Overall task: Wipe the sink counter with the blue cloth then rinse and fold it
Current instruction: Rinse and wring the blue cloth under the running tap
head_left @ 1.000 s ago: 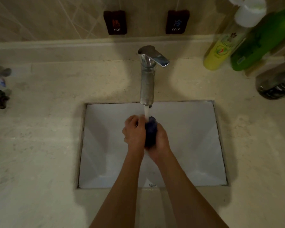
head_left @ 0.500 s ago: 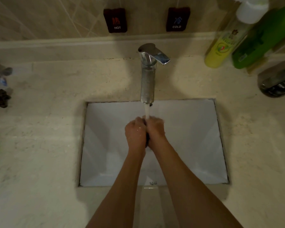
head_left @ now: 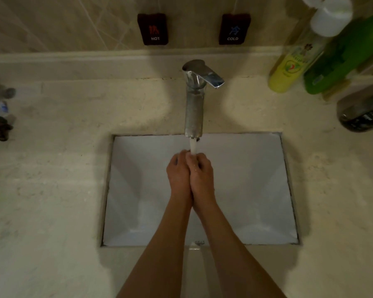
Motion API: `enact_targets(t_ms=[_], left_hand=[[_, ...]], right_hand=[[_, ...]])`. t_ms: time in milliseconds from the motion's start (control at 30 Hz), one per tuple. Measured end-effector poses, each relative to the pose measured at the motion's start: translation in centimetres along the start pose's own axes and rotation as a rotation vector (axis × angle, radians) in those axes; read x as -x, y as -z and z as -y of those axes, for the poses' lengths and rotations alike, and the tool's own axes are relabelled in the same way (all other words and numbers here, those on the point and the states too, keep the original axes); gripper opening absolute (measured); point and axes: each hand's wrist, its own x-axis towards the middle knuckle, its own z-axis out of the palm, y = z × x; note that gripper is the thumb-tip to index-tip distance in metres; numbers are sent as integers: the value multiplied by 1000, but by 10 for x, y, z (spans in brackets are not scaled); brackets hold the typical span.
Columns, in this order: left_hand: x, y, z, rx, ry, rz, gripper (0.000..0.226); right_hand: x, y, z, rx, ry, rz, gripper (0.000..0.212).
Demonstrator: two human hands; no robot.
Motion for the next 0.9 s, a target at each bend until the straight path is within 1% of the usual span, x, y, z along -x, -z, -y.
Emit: enact_targets(t_ms=[33,100,133,167,200,267,300,333,367,400,467,500,533,600,633,667,733,767,800,867,900], left_hand=[[1,0,1,-3,20,-7,23],[2,1,1,-1,58,0,22],[2,1,1,-41,52,12,22],[2,1,0,-84,39,13,22],[2,1,-1,-89,36,-5,24],[5,0,-4,-82,23,-15,25],[5,1,-3,-99,-3,-4,24],[6,3,-4,-105,-22,9,21],[5,6,-6,-109,-46,29,19],[1,8,-7,-115,-67,56,15],[-7,12,-5,-161,-85,109,9],[-11,13,-2,-203,-79,109,10],[-14,13,-1,-247,-42,75,10],[-19,12,5,-244,77,-35,16],[-17,10,5,-175,113,-37,18],[-13,8,5,-110,131,-5,20],[-2,2,3,-51,76,53,27],[1,-1,6,-19,53,60,31],[2,-2,7,5,15,45,34],[5,-2,5,32,2,-2,30],[3,-1,7,18,12,-21,29]], right_hand=[[-2,-2,2,56,1,-33,25],[-7,-4,8,36,-65,-91,24],[-11,-2,8,20,-116,-68,23],[-13,0,10,-27,-181,-10,20],[-16,3,12,-94,-256,57,20],[-20,7,15,-343,-481,144,26],[-21,8,14,-445,-561,141,27],[-22,9,10,-502,-590,120,25],[-23,9,6,-498,-589,104,25],[-21,11,2,-485,-582,117,30],[-18,16,-3,-448,-595,170,47],[-15,18,-2,-448,-588,201,50],[-15,20,-5,-453,-546,221,46],[-9,17,-6,-419,-361,156,30],[-3,15,-4,-340,-234,111,25],[-1,10,-4,-236,-109,56,23],[0,2,-3,-49,31,-3,20],[-1,0,1,1,54,-13,16],[-4,-2,2,1,52,-7,14],[-13,-3,5,3,-11,12,17],[-17,-2,10,43,-60,10,16]])
